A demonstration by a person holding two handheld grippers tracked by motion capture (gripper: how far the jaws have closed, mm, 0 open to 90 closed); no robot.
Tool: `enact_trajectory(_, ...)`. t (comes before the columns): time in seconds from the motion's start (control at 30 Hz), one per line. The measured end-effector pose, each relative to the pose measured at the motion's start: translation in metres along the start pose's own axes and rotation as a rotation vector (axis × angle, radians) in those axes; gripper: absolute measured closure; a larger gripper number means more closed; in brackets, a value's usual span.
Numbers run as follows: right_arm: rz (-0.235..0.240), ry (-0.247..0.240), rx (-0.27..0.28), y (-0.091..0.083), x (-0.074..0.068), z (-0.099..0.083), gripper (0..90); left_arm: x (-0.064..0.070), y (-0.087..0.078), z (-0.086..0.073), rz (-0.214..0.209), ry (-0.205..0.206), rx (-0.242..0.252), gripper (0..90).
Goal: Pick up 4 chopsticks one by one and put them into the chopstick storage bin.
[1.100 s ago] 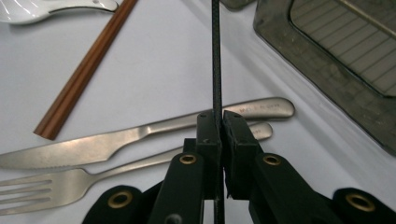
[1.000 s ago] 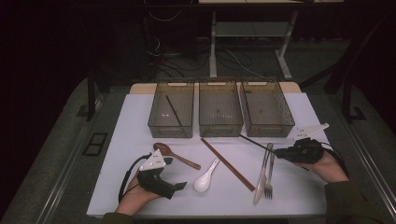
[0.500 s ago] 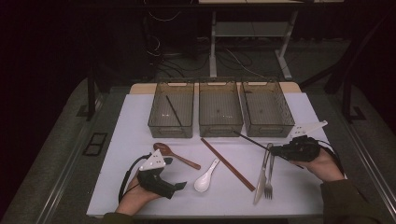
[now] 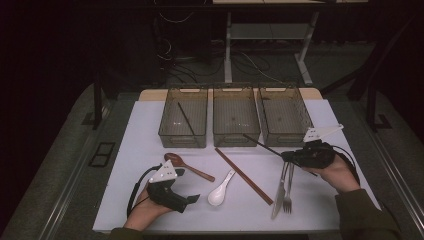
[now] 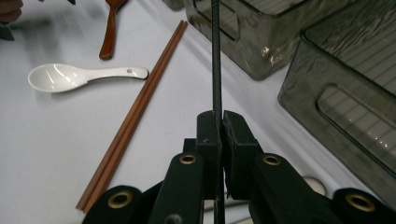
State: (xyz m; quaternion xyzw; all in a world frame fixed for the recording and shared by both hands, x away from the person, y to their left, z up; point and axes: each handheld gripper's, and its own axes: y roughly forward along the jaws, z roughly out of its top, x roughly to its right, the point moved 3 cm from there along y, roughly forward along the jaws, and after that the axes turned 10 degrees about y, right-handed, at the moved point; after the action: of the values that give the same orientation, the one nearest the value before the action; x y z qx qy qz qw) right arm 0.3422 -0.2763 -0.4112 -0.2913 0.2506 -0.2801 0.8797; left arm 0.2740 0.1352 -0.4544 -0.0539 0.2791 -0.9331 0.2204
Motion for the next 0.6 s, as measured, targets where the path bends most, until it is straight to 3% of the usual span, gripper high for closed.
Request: enact_trajectory(0.6, -0.013, 0.014, 0.022, 0.018, -0.011, 0.036, 85.3, -0.001, 0.001, -0.001, 0.000, -0.019, -0.008, 0.0)
